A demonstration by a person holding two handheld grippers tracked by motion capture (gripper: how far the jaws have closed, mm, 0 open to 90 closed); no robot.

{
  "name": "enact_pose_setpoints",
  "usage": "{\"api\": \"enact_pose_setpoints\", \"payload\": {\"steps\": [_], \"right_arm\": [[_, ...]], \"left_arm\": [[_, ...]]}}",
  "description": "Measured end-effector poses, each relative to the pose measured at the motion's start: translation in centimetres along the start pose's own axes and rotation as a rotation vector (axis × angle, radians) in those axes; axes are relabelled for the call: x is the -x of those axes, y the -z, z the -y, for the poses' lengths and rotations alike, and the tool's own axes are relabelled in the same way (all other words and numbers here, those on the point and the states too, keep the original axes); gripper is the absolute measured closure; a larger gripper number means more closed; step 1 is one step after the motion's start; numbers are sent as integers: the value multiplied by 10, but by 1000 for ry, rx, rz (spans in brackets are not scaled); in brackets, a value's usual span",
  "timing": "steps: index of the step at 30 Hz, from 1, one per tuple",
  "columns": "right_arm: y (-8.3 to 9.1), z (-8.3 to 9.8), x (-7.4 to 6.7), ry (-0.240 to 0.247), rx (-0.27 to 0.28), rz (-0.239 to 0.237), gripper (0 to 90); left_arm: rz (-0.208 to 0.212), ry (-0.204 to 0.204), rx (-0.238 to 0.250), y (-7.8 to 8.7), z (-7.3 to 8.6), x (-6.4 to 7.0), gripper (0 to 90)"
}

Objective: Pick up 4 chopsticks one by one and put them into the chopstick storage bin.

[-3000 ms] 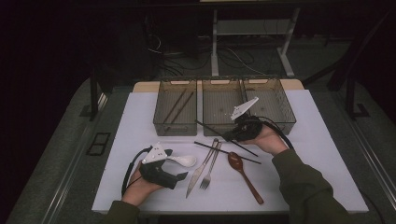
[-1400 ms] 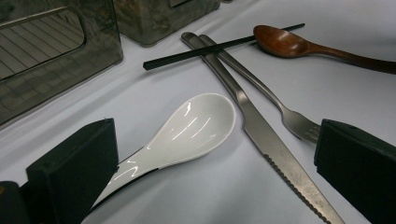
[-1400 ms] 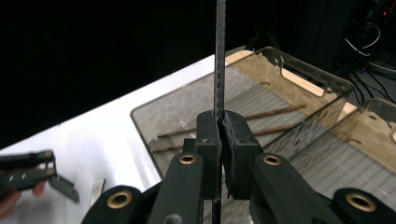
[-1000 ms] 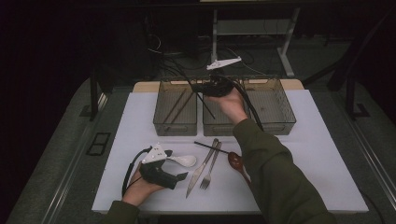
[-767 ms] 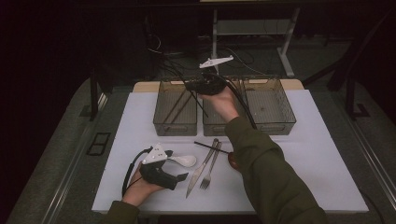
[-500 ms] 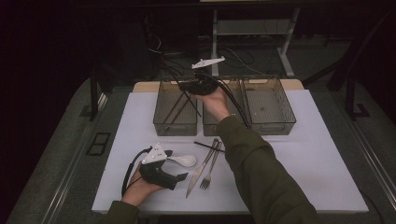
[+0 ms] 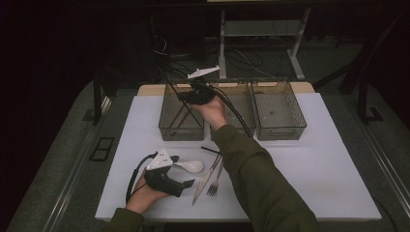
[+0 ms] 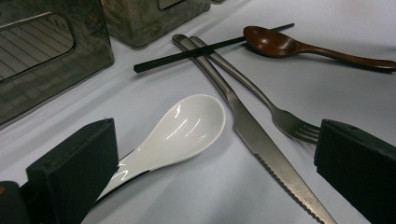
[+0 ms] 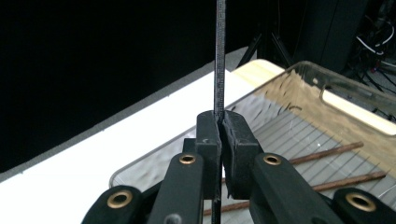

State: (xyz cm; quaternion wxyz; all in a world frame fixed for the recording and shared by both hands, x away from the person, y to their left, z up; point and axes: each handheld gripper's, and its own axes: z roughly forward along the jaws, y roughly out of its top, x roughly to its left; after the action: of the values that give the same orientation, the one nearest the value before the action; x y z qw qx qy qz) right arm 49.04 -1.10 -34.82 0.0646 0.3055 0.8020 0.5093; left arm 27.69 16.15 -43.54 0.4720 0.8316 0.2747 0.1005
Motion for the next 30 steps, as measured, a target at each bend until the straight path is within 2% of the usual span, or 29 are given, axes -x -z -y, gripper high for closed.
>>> {"api": "enact_pose_setpoints", "payload": {"steps": [10,16,19,21,30], "right_arm": [[-12,18,1,-8,-80,19,850],[-19,23,2,-5,-164,37,847],[-20,25,4,-6,-191,32,843],[-20,26,5,-6,-199,34,841],[-6,21,6,-11,-167,28,654]], "left_arm": [[5,-5,-4,-1,0,0,0],[7,0,-7,-1,0,1,0],[9,0,-9,-2,0,1,0],[10,-3,-11,-2,0,1,0],[9,-5,-12,-2,0,1,0]]}}
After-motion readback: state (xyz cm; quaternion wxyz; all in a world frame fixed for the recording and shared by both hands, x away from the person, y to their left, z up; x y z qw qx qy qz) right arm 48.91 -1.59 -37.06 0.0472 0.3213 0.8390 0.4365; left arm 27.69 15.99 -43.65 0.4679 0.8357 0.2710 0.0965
